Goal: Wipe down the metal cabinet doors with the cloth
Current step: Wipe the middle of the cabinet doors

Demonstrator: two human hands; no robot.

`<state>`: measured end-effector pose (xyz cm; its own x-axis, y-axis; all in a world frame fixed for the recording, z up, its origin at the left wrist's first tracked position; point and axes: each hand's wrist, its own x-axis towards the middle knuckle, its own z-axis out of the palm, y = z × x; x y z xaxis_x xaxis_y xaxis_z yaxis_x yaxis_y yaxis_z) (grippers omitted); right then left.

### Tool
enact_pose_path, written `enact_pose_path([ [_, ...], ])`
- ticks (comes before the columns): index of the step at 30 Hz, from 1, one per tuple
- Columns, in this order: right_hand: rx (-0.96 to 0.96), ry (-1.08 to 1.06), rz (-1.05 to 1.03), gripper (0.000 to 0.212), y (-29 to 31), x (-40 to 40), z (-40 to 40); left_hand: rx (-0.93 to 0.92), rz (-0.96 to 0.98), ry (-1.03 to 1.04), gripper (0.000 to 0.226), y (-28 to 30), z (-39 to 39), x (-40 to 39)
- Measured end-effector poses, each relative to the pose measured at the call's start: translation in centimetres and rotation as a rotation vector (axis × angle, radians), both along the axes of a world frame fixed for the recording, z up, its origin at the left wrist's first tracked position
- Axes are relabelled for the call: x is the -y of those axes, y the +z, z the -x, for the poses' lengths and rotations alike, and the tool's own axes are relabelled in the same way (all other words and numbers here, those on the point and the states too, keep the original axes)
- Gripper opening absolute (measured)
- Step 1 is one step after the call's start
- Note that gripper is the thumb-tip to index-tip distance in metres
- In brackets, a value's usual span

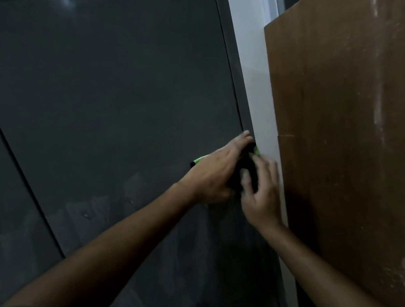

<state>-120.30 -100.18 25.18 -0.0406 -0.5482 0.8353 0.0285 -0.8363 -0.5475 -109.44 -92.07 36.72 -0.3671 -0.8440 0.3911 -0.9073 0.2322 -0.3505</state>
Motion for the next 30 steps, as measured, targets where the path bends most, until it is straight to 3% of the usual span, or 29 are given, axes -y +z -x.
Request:
enact_pose_path([
  [1,-0.030,-0.015,-0.016,0.049,0.5,-0.9,-0.7,-0.047,0.005,-0.030,0.114,0.4,-0.1,-0.4],
  [4,-0.157,-0.160,-0.069,0.070,1.0,-3.1,-2.7,0.250,0.148,0.028,0.113,0.9,-2.5,-2.6],
  [6,-0.222,-0.243,-0.097,0.080,1.3,-3.6,-3.6,0.331,0.245,0.091,0.102,0.8,-5.0,-4.8],
  [10,-0.317,-0.364,-0.060,0.077,3.4,-2.0,-4.6,0.331,0.408,0.143,0.077,-0.8,-9.1,-7.6],
  [13,-0.323,-0.421,-0.001,0.075,3.5,0.0,-4.9,0.418,0.456,0.191,0.075,-1.1,-9.7,-7.3],
  [19,-0.413,-0.346,-0.064,0.071,-8.5,-2.5,-3.9,0.475,0.455,0.207,0.075,-1.2,-10.0,-7.1],
  [26,-0.347,-0.341,0.036,0.069,1.1,0.9,-4.3,0.498,0.456,0.223,0.077,-1.4,-10.3,-6.9],
  [30,-0.500,-0.373,0.013,0.070,-7.6,-1.5,-3.1,0.488,0.456,0.226,0.077,-1.3,-10.1,-7.0],
])
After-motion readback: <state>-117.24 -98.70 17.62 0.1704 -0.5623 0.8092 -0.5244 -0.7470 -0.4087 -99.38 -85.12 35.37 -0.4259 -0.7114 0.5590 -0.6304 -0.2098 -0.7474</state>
